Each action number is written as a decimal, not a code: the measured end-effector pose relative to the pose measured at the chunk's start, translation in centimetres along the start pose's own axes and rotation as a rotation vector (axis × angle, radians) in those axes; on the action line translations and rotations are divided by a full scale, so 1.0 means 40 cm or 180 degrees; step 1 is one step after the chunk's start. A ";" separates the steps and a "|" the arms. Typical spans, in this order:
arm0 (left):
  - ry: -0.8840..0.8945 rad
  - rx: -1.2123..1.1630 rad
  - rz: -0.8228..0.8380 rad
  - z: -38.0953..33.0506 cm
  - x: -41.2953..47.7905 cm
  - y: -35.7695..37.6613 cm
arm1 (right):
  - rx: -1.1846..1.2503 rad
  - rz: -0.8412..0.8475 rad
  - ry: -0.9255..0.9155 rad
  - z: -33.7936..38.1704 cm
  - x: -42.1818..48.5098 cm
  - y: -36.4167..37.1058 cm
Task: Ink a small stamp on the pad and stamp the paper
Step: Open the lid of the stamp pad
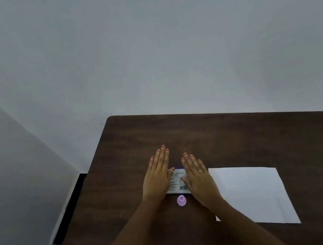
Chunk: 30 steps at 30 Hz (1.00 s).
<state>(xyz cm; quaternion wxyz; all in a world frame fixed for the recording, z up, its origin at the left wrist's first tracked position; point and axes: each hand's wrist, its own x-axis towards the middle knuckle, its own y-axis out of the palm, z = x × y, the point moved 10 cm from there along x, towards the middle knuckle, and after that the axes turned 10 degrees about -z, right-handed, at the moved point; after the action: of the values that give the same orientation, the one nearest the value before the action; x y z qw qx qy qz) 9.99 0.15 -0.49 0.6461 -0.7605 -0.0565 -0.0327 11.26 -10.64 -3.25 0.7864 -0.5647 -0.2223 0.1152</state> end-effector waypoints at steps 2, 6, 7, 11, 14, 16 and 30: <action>0.0160 -0.0171 0.0050 0.018 0.002 0.035 | 0.0098 0.0261 -0.0116 -0.002 -0.011 0.037; 0.0330 -0.0673 0.1007 0.059 -0.029 0.109 | 0.0361 0.0618 -0.0387 0.013 -0.034 0.056; 0.0364 -0.0805 0.1162 0.068 -0.037 0.111 | 0.0468 0.0847 -0.0335 0.009 -0.040 0.065; 0.0481 -0.1018 0.1637 0.098 -0.051 0.122 | 0.0528 0.1273 -0.0405 0.005 -0.047 0.071; 0.0536 -0.0906 0.1758 0.112 -0.059 0.133 | 0.0468 0.1360 -0.0458 0.000 -0.043 0.072; 0.0573 -0.0973 0.1666 0.110 -0.056 0.130 | 0.0471 0.1338 -0.0504 0.000 -0.041 0.071; -0.0299 -0.1933 0.1046 0.146 -0.032 0.125 | 0.1551 0.1027 0.0129 -0.022 0.030 -0.001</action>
<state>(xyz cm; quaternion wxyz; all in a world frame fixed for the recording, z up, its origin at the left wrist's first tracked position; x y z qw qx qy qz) 9.23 5.08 -6.51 0.3836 -0.9176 0.0494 0.0914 12.73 -10.87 -3.19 0.8746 -0.3894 -0.0797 0.2775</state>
